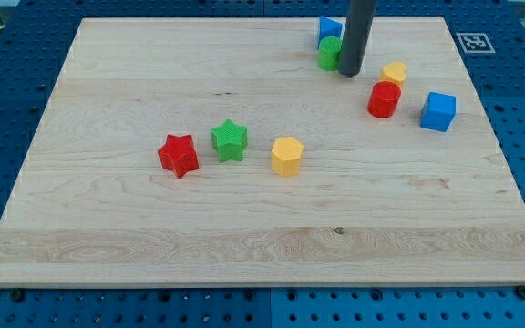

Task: Slightly push the yellow heart to the top left of the red circle

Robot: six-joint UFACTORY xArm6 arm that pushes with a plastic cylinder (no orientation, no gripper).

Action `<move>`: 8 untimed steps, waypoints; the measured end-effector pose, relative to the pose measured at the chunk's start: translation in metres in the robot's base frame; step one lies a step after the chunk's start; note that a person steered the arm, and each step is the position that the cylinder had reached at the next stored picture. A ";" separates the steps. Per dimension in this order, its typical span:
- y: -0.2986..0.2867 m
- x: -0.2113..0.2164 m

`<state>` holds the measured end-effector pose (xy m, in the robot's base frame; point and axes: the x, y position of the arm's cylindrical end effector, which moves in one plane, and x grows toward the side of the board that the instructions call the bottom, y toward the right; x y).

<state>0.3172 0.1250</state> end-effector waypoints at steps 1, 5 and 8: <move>0.020 0.000; 0.087 -0.043; 0.105 0.010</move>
<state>0.3275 0.2298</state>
